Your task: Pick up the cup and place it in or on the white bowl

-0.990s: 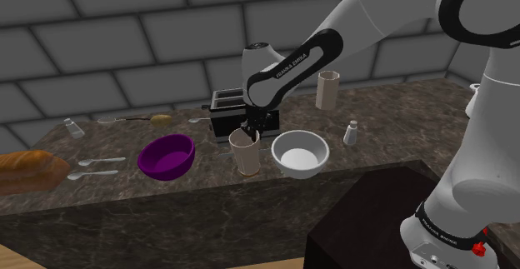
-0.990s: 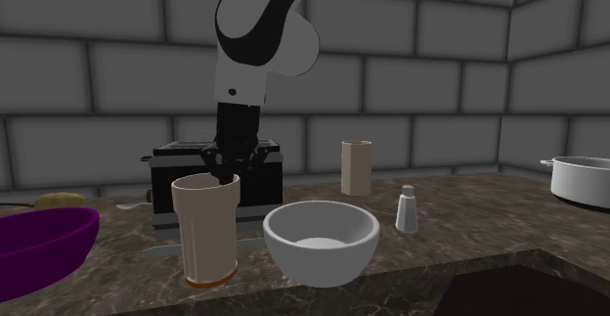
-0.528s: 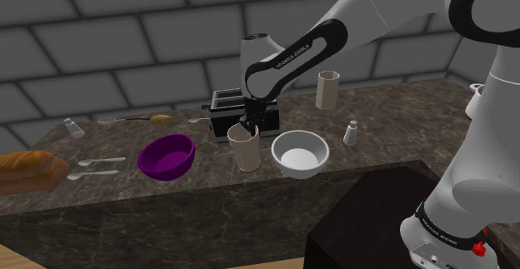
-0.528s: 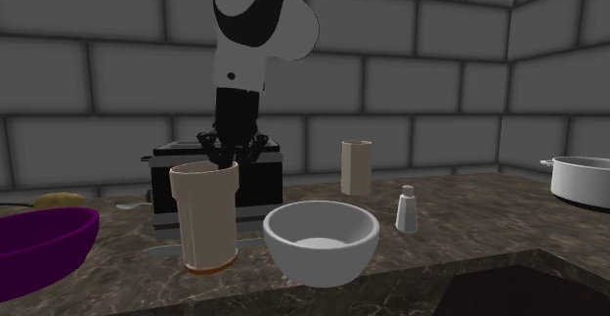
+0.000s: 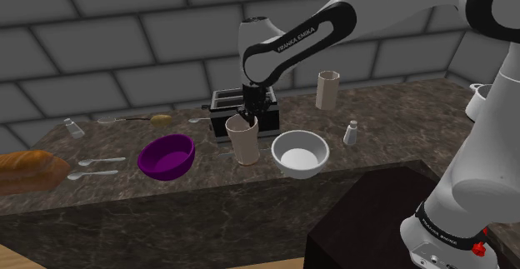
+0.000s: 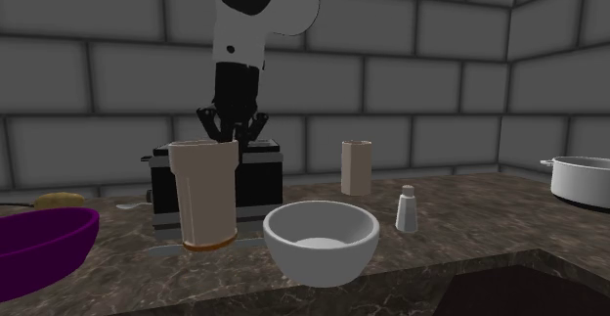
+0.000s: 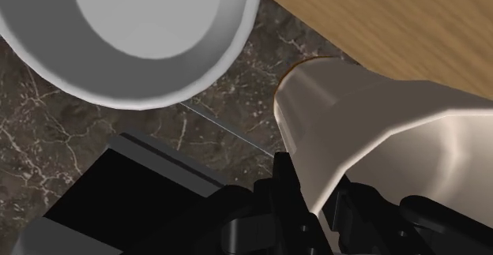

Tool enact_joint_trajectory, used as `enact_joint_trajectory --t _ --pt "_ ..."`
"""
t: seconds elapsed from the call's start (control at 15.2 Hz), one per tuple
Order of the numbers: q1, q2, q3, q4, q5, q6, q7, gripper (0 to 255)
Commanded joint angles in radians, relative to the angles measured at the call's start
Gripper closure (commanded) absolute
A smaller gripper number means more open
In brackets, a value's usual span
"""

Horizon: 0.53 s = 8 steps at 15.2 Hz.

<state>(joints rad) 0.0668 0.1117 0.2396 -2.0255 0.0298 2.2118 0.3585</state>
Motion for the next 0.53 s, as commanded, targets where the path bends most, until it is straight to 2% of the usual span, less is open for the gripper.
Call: enact_joint_trajectory --t 0.0,0.46 --pt "-0.001 -0.011 0.000 0.015 0.003 -0.025 -0.001 255" --pt "-0.003 -0.043 0.000 0.072 0.010 -0.114 -0.003 255"
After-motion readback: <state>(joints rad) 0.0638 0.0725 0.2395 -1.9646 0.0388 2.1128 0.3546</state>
